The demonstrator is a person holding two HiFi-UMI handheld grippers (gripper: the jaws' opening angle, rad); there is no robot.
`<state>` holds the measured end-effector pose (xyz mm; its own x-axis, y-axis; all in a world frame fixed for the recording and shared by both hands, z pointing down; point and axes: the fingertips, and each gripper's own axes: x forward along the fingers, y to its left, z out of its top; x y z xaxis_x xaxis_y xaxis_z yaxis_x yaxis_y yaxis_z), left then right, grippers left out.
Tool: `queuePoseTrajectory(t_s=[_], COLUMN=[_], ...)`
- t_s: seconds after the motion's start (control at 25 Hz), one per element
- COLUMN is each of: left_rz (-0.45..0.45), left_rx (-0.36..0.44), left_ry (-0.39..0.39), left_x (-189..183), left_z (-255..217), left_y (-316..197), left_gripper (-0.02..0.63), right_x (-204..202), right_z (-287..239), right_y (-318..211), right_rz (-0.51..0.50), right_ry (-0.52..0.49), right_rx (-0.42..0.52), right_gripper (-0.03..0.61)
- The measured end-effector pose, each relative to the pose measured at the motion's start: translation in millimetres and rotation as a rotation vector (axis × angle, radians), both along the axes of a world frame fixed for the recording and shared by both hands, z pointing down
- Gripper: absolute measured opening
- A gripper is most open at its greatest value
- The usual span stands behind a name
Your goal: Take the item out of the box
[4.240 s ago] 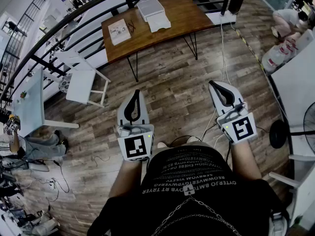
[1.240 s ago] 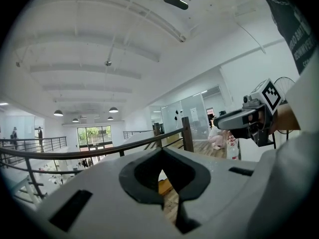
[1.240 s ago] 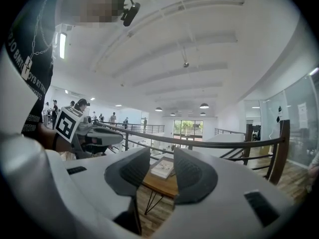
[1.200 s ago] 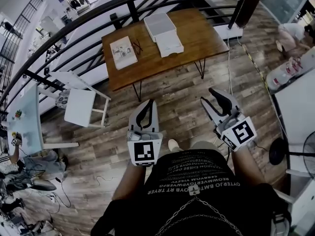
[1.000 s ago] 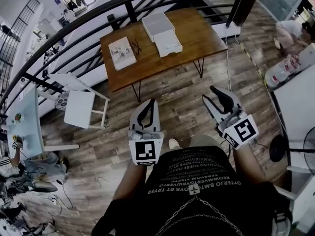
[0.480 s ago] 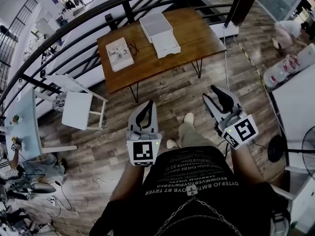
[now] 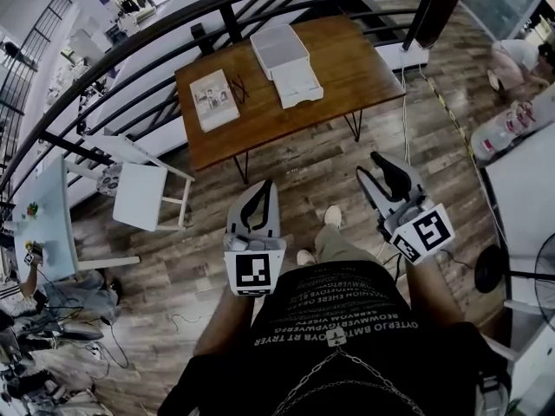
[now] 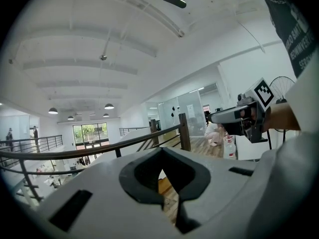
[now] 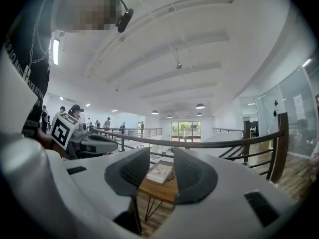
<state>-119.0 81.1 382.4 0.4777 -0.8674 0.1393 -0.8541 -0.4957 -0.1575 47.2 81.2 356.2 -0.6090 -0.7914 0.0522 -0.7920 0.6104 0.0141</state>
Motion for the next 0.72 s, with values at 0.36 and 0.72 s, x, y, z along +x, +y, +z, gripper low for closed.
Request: queuePoseTrajectory(t_s=[0.36, 0.72], left_rz=[-0.05, -0.068], left_rx=[0.026, 0.066], left_ry=[0.008, -0.021], left_x=[-9.0, -5.8], left_z=[1.6, 5.6], left_y=[-26.0, -64.8], left_gripper=[0.006, 0.005], right_x=[-7.0, -5.5], right_z=[6.1, 11.5], right_y=[-29.3, -62.0], right_rz=[-0.043, -0.061], right_ry=[0.018, 0.057], right_rx=[-0.021, -0.035], right_gripper=[0.129, 0.129])
